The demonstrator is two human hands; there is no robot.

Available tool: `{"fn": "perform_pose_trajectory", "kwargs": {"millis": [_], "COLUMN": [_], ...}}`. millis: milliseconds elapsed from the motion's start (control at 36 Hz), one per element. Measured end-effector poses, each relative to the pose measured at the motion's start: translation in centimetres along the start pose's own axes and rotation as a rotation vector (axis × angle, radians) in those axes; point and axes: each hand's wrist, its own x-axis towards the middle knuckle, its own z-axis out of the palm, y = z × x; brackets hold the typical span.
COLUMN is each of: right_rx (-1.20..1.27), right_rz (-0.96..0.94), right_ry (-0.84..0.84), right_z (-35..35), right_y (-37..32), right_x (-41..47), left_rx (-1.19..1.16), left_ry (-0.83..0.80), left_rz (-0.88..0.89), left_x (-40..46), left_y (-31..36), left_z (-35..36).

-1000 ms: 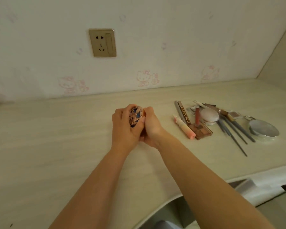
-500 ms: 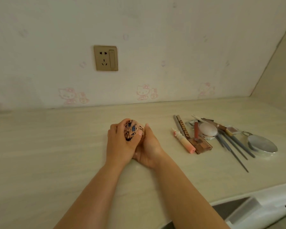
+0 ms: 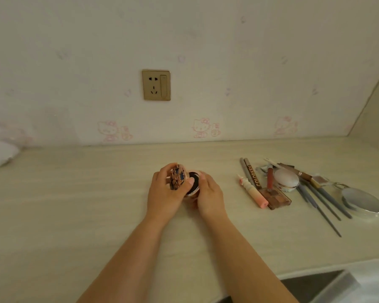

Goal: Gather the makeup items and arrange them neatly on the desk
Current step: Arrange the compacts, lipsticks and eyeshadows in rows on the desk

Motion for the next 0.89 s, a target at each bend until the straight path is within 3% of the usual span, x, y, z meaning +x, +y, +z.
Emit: {"fn": "perform_pose_trajectory", "kwargs": {"millis": [111, 333, 556, 694, 889], "right_rx": [-0.144, -0.344, -0.876, -0.828, -0.937], "right_rz": [-0.044, -0.051, -0.11, -0.032, -0.106], "right_ry": [0.084, 0.08, -0.063, -0.134, -0.218], "right_z": [-0.6, -0.9, -0.5, -0.2, -0.9], "right_y": [0.3, 0.4, 1.0, 0.5, 0.9], "right_x": [0.2, 0.3, 0.9, 1.0, 1.1], "left_rx": [-0.013, -0.056, -0.052, -0.053, -0.085], "left_ry": [-0.03, -0.036, -0.037, -0.033, -0.049], "left_rz": [-0.017, -0.072, -0.085, -0.101, -0.14], "left_x": [0.0, 0.0, 0.1, 0.4, 0.8], "left_y": [-0.1, 0.2, 0.2, 0.0, -0.4], "left_z": [-0.2, -0.7, -0.9, -1.0, -1.3]}}
